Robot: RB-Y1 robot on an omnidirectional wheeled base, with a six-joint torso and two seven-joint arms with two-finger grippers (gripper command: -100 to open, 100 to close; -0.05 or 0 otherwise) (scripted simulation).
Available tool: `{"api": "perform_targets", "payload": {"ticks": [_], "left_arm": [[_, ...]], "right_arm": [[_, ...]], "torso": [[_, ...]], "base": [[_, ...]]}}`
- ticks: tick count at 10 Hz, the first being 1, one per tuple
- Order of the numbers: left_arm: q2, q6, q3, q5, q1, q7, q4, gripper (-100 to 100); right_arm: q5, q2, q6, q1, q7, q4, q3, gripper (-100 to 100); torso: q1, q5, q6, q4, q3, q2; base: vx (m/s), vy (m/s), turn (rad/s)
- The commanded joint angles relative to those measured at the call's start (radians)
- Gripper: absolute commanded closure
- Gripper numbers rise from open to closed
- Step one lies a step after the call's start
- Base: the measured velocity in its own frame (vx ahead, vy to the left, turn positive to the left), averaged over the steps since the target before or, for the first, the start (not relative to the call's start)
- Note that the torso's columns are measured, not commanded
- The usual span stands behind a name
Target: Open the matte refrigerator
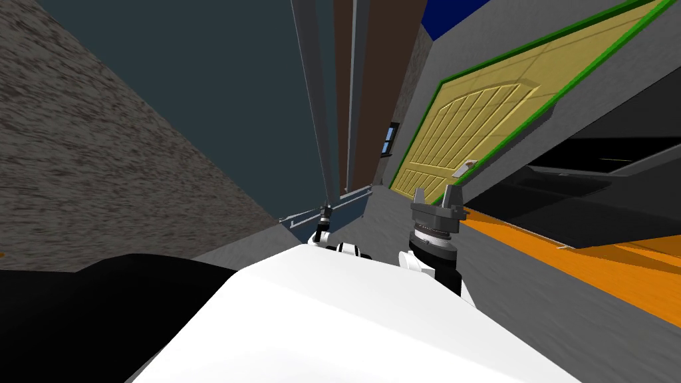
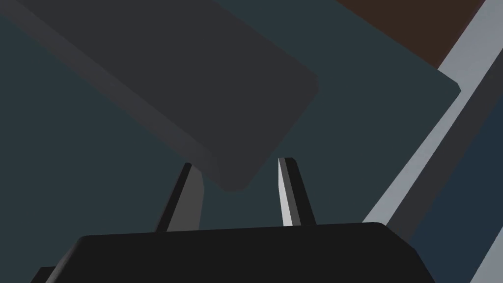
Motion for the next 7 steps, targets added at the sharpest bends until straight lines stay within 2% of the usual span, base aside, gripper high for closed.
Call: {"api": "perform_targets", "payload": {"ticks": [1,4,5,6,7], "left_arm": [[0.008,0.023,-0.049,-0.021,-0.009,0.032,-0.010,100],[0.016,0.048,-0.100,-0.042,-0.021,0.062,-0.014,100],[0.016,0.043,-0.086,-0.036,-0.008,0.053,-0.014,100],[0.027,0.050,-0.128,-0.052,-0.005,0.082,-0.020,100],[0.027,0.050,-0.128,-0.052,-0.005,0.082,-0.020,100]], "right_arm": [[0.000,0.000,0.000,0.000,0.000,0.000,0.000,0],[0.000,0.000,0.000,0.000,0.000,0.000,0.000,0],[0.000,0.000,0.000,0.000,0.000,0.000,0.000,0],[0.000,0.000,0.000,0.000,0.000,0.000,0.000,0],[0.000,0.000,0.000,0.000,0.000,0.000,0.000,0]], "torso": [[0.002,0.000,-0.001,0.001,0.000,0.000],[0.000,0.000,0.001,0.001,0.000,0.000],[0.000,-0.001,0.001,0.001,-0.001,-0.001],[-0.001,-0.002,-0.003,0.001,-0.004,-0.008],[0.003,0.000,0.001,0.000,-0.003,-0.004]], "base": [[-0.214,0.129,-0.147],[-0.217,0.121,-0.120],[-0.097,0.051,-0.040],[-0.138,0.105,-0.151],[-0.149,0.153,-0.128]]}}
